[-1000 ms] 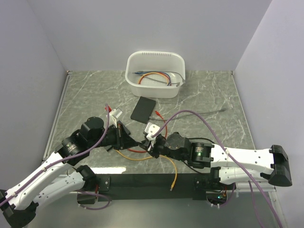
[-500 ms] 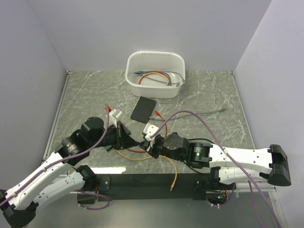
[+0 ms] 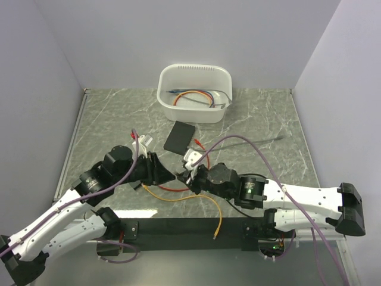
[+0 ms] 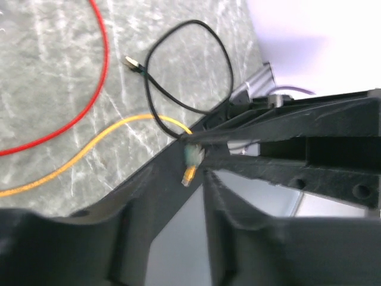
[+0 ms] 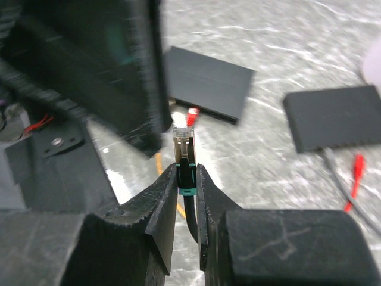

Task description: Insert the plug into the switch port

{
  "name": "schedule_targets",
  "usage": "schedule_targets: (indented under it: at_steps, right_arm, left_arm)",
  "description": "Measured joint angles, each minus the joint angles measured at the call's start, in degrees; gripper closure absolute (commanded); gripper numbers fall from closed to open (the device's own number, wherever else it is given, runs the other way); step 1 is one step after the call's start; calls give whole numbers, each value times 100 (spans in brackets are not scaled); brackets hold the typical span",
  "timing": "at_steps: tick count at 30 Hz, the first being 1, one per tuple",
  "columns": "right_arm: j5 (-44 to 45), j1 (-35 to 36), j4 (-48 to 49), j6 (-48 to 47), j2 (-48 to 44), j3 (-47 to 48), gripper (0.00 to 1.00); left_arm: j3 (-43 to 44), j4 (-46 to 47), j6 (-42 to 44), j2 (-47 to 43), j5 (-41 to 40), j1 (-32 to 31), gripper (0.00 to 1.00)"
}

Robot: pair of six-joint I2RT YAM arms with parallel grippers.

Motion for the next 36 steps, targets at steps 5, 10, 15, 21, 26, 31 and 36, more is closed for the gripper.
schedule_targets:
  at_steps: [5,10,15,21,26,31,36]
  right_arm:
    - [166,-518,-31,251,-42,-17,100]
    - [319,-1309,-94,581,212,-17,100]
    - [459,-2306,-350,872,1062,160,100]
    - [439,-3093,-627,960,2420,1021,100]
    - [365,-3576,-761,881,3637,2105,100]
    - [426,-3860,-929,697,4577,2892,100]
    - [459,-3980,-986,551,5163,3226,100]
  left_arm:
    - [-15,184,0,260,-439,0,35]
    - [-103,476,35,614,-1121,4,24]
    - [-168,977,219,1093,-1753,138,21]
    - [-308,1899,490,1902,-1784,981,23]
    - [-411,2599,715,2743,-1690,1661,25]
    - [-420,3447,857,3602,-1683,2096,27]
    - [-415,4197,848,4413,-1655,2363,30]
